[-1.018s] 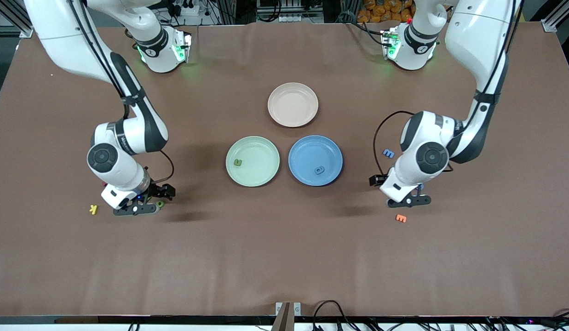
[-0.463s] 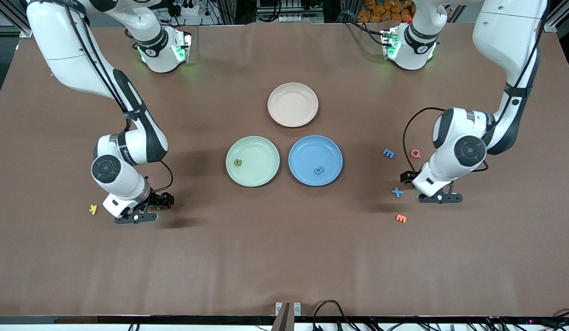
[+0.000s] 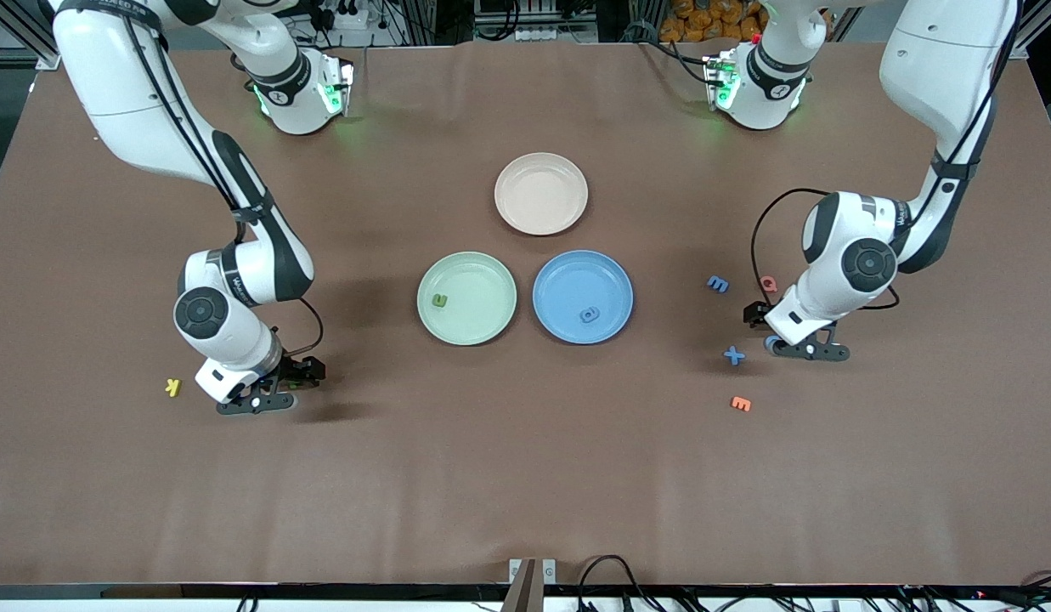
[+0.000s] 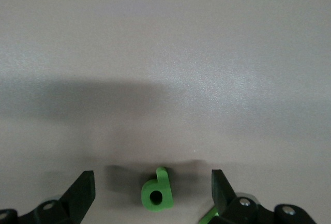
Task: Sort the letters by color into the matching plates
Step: 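Grasp the green p with the right gripper while the left grasps blue e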
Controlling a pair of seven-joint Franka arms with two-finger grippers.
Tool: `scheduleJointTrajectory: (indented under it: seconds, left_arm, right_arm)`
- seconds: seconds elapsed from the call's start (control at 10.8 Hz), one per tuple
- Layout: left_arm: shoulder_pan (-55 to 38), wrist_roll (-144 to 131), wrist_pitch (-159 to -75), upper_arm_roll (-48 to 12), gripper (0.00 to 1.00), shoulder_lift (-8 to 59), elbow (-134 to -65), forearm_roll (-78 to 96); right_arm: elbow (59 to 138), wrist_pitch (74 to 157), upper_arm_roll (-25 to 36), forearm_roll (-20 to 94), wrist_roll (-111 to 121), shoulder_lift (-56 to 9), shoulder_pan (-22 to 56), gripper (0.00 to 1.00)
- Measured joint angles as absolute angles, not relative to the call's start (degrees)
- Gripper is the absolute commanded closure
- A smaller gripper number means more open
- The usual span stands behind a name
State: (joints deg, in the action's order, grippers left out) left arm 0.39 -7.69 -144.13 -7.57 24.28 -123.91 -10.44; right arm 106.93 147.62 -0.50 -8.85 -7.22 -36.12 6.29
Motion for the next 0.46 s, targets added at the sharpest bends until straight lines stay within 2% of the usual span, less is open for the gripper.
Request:
scheduleJointTrajectory:
  seconds: [0.09, 0.46]
  left_arm:
    - [0.40, -6.51, -145.11, -7.58, 0.00, 25.00, -124.35, -11.45]
    - [3.03, 0.10, -146.15, -7.53, 0.00, 27.91, -120.87, -12.20]
  right_arm:
    - [107.05, 148.22, -0.67, -8.90, -7.22, -36.44, 6.03, 0.41]
    - [107.49, 149.03, -1.90, -10.20, -7.24, -36.73, 4.48, 0.42]
